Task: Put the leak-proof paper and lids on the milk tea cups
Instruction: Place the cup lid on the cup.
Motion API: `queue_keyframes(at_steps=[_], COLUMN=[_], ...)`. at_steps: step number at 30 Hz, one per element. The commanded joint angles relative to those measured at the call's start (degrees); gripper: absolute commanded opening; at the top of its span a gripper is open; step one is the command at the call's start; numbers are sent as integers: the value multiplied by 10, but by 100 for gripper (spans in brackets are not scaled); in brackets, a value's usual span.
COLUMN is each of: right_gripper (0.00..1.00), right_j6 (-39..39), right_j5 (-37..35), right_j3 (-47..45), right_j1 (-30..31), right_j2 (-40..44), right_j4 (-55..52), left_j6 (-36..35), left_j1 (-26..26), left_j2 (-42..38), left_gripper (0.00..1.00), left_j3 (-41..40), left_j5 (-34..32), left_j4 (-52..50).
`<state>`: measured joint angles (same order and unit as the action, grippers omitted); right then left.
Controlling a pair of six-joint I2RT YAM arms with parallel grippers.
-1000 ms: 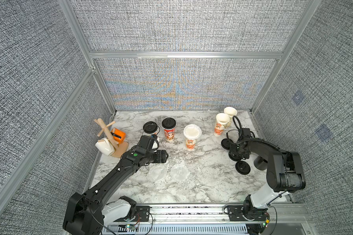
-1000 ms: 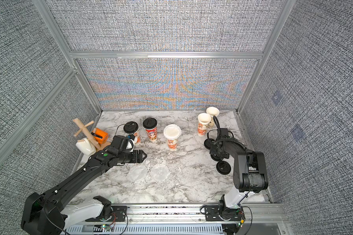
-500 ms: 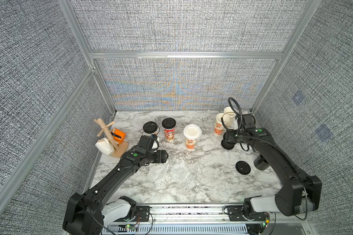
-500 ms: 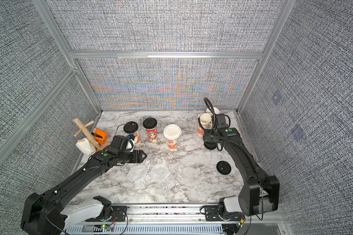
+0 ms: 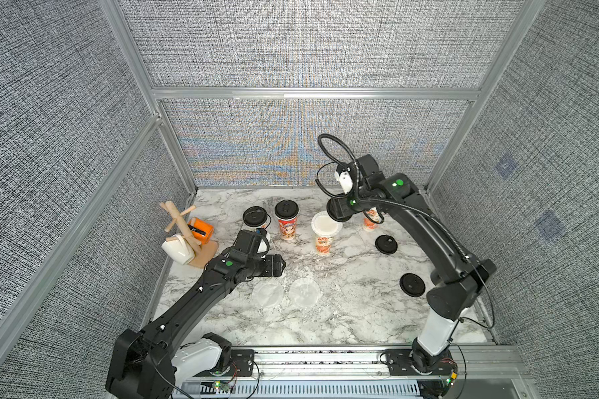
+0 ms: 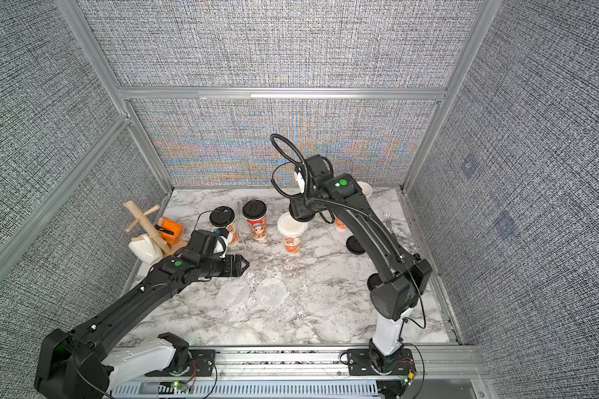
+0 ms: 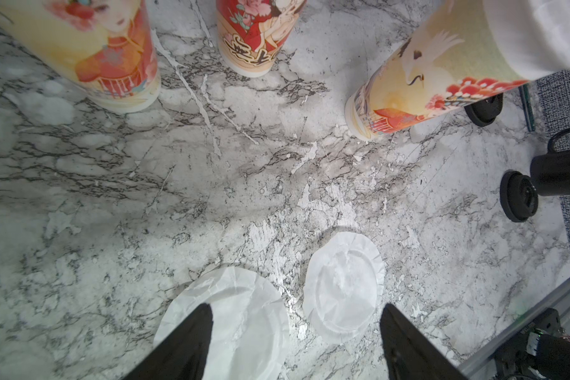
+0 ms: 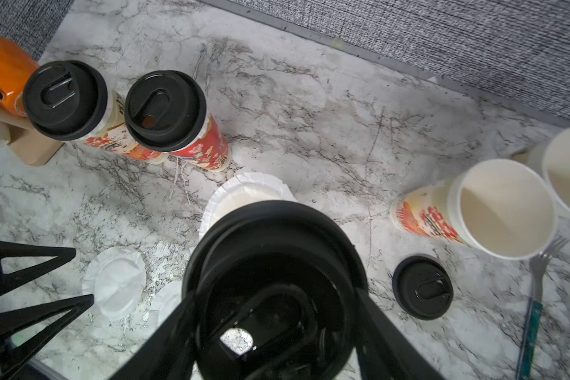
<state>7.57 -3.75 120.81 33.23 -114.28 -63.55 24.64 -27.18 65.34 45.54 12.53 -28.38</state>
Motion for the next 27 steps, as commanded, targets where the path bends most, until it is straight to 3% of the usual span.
queue_keyframes(at_steps=[1, 10, 27], right_gripper=[64, 63, 63], right_j6=[-18, -25, -18], right_j5=[18, 33, -15], right_j3=[33, 52, 67], right_j1=[12, 26, 26], right_j2=[-32, -88, -134], right_j4=[-30, -42, -53], left_j6=[-1, -1, -5], left_j1=[1, 1, 1], left_j2=[-3, -6, -10], left_gripper=[82, 82, 81], left_j3=[6, 4, 3], left_j5=[2, 1, -4], left_j4=[-8, -10, -14])
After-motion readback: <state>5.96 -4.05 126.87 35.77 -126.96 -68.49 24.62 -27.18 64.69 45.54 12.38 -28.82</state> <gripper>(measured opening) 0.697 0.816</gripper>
